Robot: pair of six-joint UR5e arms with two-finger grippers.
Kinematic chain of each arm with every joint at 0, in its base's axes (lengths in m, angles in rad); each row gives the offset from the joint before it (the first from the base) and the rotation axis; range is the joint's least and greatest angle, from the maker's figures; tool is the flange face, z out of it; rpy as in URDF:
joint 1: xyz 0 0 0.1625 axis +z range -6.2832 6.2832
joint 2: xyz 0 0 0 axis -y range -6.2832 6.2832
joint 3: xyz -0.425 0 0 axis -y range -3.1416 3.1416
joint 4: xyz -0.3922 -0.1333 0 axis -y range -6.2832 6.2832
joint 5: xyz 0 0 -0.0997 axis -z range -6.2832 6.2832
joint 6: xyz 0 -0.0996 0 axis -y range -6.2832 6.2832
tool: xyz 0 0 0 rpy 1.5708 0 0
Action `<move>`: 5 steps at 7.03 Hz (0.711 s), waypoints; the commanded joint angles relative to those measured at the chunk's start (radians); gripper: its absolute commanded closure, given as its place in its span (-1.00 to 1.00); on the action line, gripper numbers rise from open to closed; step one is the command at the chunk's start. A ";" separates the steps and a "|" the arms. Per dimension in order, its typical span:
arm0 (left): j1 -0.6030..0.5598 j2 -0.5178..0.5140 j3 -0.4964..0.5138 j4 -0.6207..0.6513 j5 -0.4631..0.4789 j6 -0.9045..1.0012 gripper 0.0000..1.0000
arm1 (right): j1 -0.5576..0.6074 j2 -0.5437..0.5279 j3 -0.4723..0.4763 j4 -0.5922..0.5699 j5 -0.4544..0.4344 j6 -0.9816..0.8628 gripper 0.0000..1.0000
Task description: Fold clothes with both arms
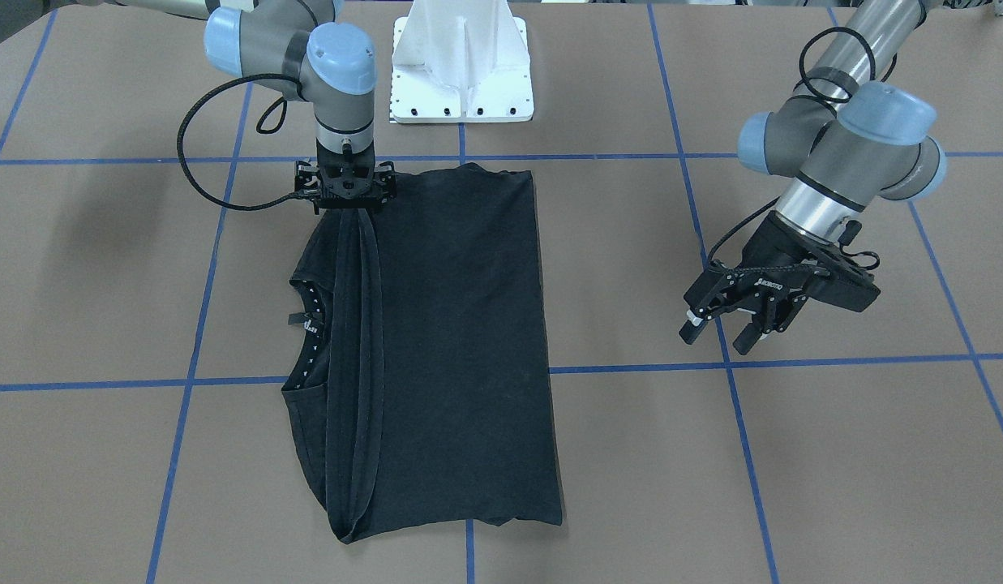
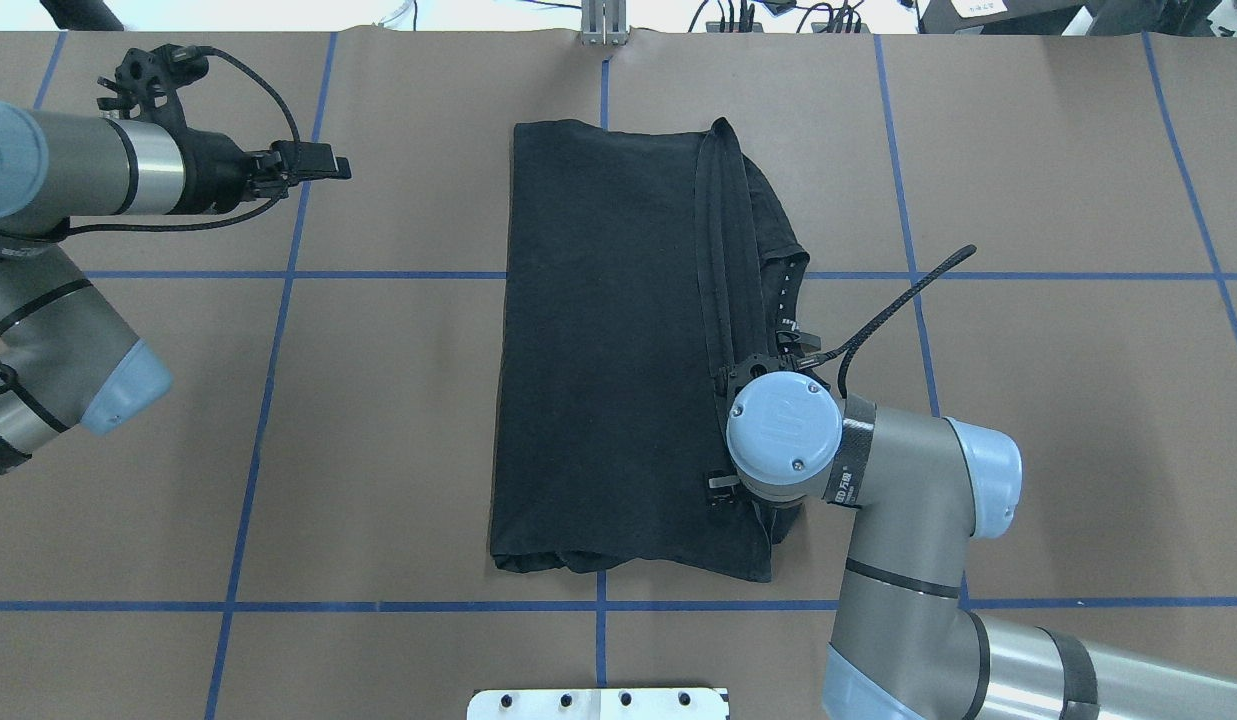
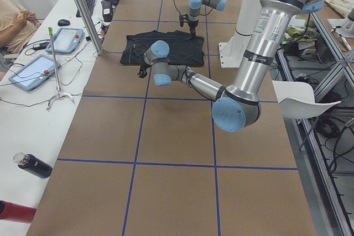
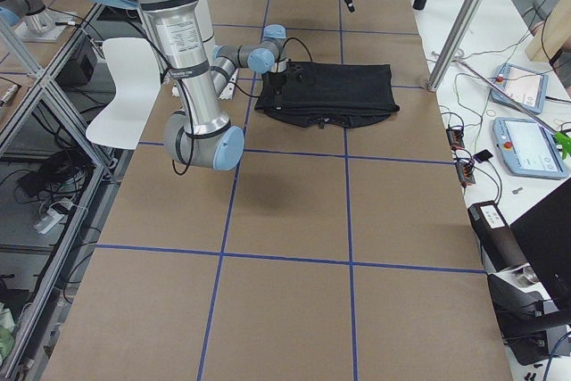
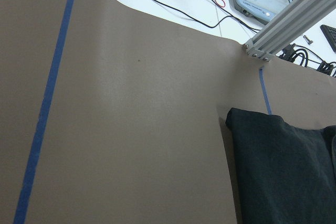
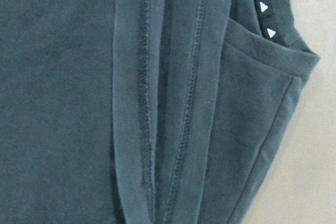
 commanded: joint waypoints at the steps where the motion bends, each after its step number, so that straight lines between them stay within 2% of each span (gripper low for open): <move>1: 0.000 0.002 -0.005 0.000 -0.004 -0.017 -1.00 | 0.002 -0.003 0.002 -0.033 -0.009 -0.053 -1.00; 5: -0.003 0.005 -0.016 -0.006 -0.007 -0.020 -1.00 | 0.061 -0.043 0.011 -0.038 -0.004 -0.173 -1.00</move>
